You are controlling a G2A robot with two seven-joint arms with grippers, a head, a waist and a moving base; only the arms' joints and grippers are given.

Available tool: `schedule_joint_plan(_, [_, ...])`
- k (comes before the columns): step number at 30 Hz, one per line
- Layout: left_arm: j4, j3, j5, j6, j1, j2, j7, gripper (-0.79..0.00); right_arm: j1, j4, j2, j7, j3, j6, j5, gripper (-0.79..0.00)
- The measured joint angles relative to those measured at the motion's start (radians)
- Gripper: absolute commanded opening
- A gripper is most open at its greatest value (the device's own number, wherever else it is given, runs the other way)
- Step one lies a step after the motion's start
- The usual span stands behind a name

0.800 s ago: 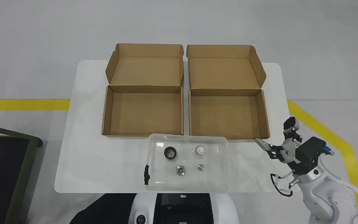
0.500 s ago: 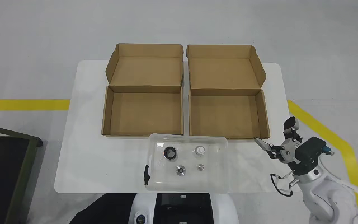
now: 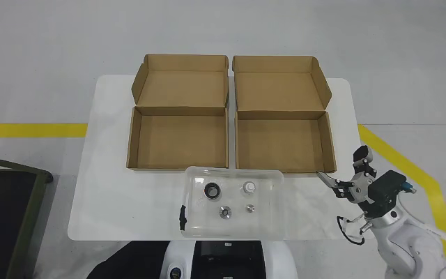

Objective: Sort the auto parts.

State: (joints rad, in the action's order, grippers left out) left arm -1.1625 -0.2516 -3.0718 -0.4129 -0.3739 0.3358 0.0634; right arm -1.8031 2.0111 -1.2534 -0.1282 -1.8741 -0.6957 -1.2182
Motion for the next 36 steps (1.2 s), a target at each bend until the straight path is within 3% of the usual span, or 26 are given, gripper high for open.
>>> schedule_joint_plan(5, [0.0, 0.0, 0.0, 0.0, 0.0, 0.0, 0.0, 0.0, 0.003, 0.001, 0.001, 0.007, 0.005, -0.004, 0.001, 0.0])
schedule_joint_plan(11, [0.0, 0.0, 0.0, 0.0, 0.0, 0.0, 0.0, 0.0, 0.038, 0.011, 0.013, 0.096, 0.052, -0.102, -0.002, 0.0])
schedule_joint_plan(20, [0.0, 0.0, 0.0, 0.0, 0.0, 0.0, 0.0, 0.0, 0.13, 0.017, 0.028, 0.261, 0.192, -0.228, -0.002, 0.0])
schedule_joint_plan(36, [0.0, 0.0, 0.0, 0.0, 0.0, 0.0, 0.0, 0.0, 0.246, 0.025, 0.047, 0.418, 0.421, -0.312, -0.108, 0.0])
